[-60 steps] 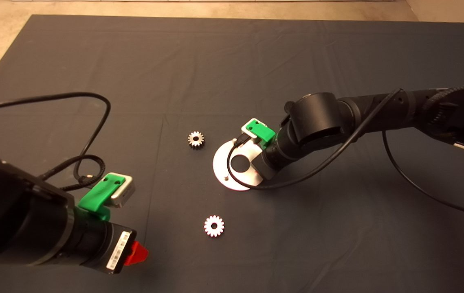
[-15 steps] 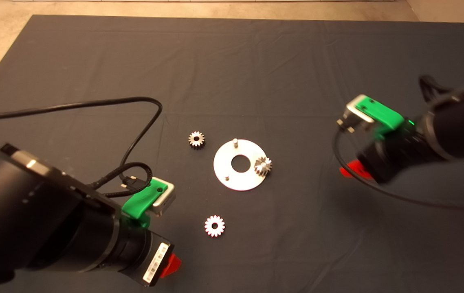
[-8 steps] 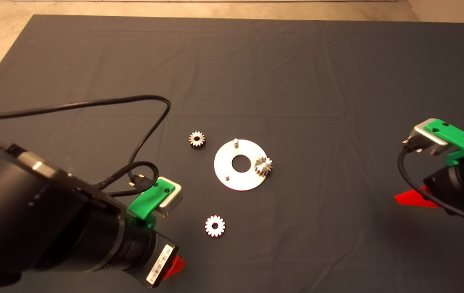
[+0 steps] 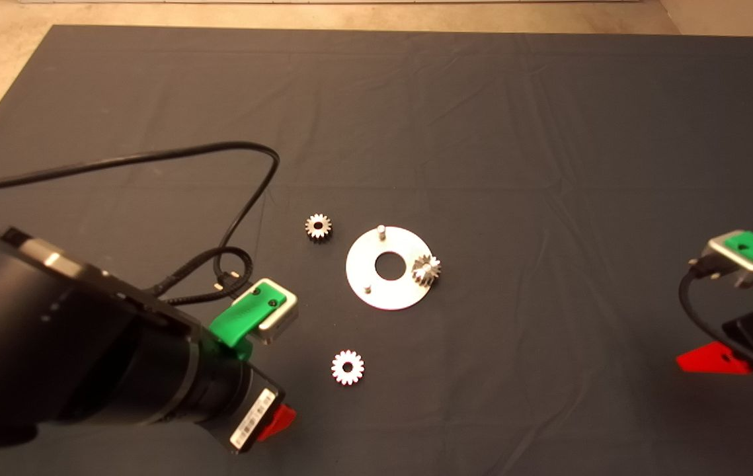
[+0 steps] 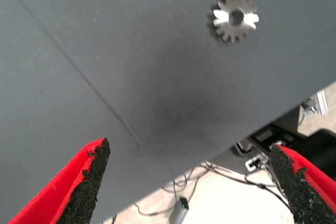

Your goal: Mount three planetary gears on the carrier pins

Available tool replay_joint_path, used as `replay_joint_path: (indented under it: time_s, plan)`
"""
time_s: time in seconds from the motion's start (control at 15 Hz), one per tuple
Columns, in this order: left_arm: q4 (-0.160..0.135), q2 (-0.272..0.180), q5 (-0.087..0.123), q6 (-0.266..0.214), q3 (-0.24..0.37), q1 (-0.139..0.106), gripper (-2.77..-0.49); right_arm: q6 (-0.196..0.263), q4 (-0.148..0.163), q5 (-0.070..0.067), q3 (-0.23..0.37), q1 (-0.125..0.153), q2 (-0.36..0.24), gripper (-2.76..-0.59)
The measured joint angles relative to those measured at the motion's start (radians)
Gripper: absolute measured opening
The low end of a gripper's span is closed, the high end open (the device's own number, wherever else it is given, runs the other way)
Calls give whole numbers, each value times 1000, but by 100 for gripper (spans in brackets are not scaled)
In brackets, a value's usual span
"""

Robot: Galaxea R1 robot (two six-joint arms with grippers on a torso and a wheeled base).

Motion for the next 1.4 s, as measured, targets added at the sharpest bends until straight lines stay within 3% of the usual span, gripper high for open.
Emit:
replay_joint_path:
  time_s: [0.13, 0.27, 0.4, 0.53, 0.67, 0.8, 1.07, 1.2, 1.4]
  plan:
    - [19, -15, 0, 32, -9, 12, -109, 4, -63, 49, 0, -37, 12, -144]
    - [52, -18, 0, 70, -26, 32, -109, 5, -72, 73, 0, -44, 34, -144]
    - [97, -12, 1, 82, -45, 69, -109, 7, -77, 71, 0, -44, 33, -144]
    - [140, 32, 1, 90, -59, 125, -109, 7, -77, 70, 0, -44, 32, -144]
    - [168, 83, -1, 97, -66, 161, -109, 6, -77, 70, 0, -44, 32, -144]
    - [206, 119, 1, 96, -76, 172, -109, 6, -78, 69, 0, -44, 30, -144]
    - [250, 195, 0, 96, -102, 199, -109, 6, -78, 70, 0, -44, 30, -144]
    - [279, 222, 0, 97, -116, 204, -109, 6, -78, 71, 0, -44, 30, -144]
    - [325, 240, -1, 105, -123, 235, -109, 6, -78, 74, 0, -44, 27, -144]
